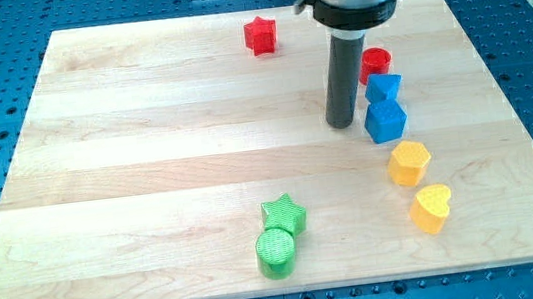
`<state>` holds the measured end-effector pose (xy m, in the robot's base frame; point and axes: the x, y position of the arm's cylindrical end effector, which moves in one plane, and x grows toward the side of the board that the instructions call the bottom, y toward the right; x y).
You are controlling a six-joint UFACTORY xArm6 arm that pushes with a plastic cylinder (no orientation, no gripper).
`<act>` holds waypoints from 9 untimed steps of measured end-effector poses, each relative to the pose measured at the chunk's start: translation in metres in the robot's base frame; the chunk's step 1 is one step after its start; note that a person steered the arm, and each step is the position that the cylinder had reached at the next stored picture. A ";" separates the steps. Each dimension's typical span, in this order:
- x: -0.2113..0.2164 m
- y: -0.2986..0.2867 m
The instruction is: Push the red star above the red circle
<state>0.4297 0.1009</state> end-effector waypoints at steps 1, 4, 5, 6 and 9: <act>0.005 0.000; 0.008 -0.017; -0.041 -0.102; -0.126 -0.152; -0.172 -0.014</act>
<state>0.2576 0.0868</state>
